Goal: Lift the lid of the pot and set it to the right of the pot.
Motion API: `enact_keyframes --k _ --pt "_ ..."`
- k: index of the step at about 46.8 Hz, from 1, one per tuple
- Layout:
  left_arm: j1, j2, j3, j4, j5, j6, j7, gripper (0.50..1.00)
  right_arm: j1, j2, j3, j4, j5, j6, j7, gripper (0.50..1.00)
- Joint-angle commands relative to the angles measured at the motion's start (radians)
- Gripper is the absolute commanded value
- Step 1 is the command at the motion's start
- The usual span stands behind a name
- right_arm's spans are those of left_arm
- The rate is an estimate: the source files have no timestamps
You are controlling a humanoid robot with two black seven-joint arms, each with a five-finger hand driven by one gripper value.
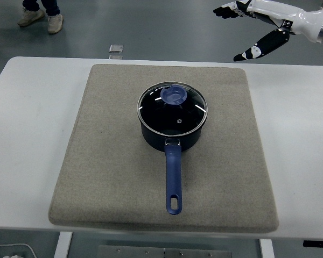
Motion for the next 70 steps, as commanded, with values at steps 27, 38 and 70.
enact_keyframes --k 27,38,70 --pt "0.0 0.0 0.0 0.0 0.0 0.0 0.0 1.0 -0.009 -0.027 0.0 0.156 -0.293 -0.123 0.0 0.94" --pt "0.0 0.0 0.0 0.0 0.0 0.0 0.0 1.0 -0.009 -0.024 -0.002 0.185 -0.303 -0.128 0.0 0.94" --pt "0.0 0.0 0.0 0.0 0.0 0.0 0.0 1.0 -0.033 -0.004 -0.014 0.225 -0.346 -0.222 0.0 0.938"
